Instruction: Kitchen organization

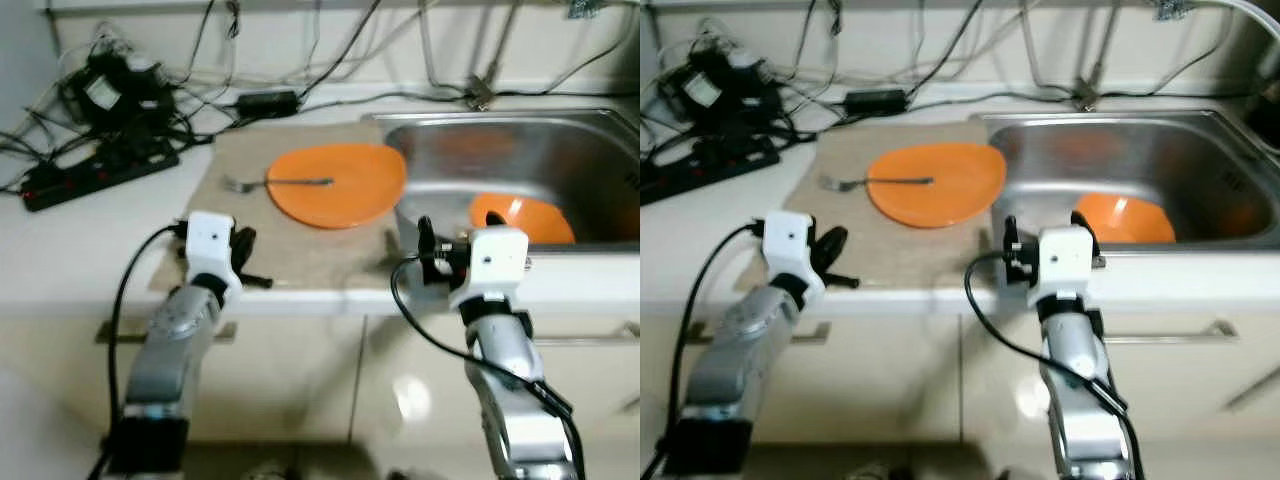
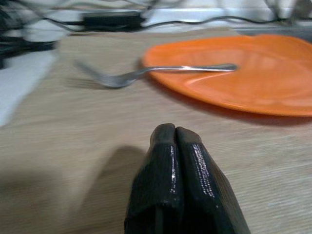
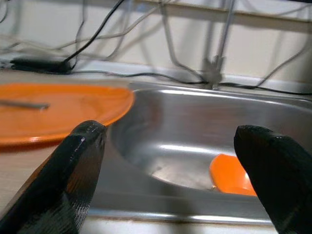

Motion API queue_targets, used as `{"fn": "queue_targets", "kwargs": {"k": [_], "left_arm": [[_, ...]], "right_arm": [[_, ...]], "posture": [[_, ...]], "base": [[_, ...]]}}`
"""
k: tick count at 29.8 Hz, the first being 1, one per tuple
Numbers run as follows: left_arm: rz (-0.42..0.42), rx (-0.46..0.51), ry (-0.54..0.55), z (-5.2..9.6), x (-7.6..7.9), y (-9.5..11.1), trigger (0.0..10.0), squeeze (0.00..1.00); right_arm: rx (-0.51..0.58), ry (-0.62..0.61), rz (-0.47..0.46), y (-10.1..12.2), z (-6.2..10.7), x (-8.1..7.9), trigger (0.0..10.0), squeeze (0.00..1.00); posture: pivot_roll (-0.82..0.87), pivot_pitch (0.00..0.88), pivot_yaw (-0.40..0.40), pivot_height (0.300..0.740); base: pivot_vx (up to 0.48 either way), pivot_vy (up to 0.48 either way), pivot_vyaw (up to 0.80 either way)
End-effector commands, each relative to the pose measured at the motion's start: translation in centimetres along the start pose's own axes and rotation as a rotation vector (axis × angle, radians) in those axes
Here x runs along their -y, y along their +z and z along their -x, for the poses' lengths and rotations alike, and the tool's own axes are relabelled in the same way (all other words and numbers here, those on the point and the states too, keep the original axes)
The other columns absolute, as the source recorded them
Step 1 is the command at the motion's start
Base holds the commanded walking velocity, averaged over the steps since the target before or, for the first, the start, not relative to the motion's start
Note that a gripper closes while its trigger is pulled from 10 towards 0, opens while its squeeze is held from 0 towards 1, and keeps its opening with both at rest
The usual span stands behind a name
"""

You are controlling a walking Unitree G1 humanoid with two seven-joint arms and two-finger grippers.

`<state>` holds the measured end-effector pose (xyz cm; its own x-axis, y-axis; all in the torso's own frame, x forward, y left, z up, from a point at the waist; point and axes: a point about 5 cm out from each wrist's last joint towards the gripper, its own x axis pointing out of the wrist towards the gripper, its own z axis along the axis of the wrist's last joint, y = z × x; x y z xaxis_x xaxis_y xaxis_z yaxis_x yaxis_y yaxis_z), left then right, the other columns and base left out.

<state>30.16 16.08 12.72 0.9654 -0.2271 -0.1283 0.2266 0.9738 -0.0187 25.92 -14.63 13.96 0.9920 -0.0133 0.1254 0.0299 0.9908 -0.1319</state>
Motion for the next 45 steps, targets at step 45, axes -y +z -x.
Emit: {"fn": "queue_targets", "kwargs": {"k": [45], "left_arm": [[-0.01,0.06,-0.01,-0.7,0.8,0.8,10.0,0.0]], "right_arm": [[0.051,0.021,0.033,0.7,-1.0,-0.5,10.0,0.0]], "posture": [[-0.06,0.0,0.061,0.74]], "base": [[0.0,0.0,0.0]]}}
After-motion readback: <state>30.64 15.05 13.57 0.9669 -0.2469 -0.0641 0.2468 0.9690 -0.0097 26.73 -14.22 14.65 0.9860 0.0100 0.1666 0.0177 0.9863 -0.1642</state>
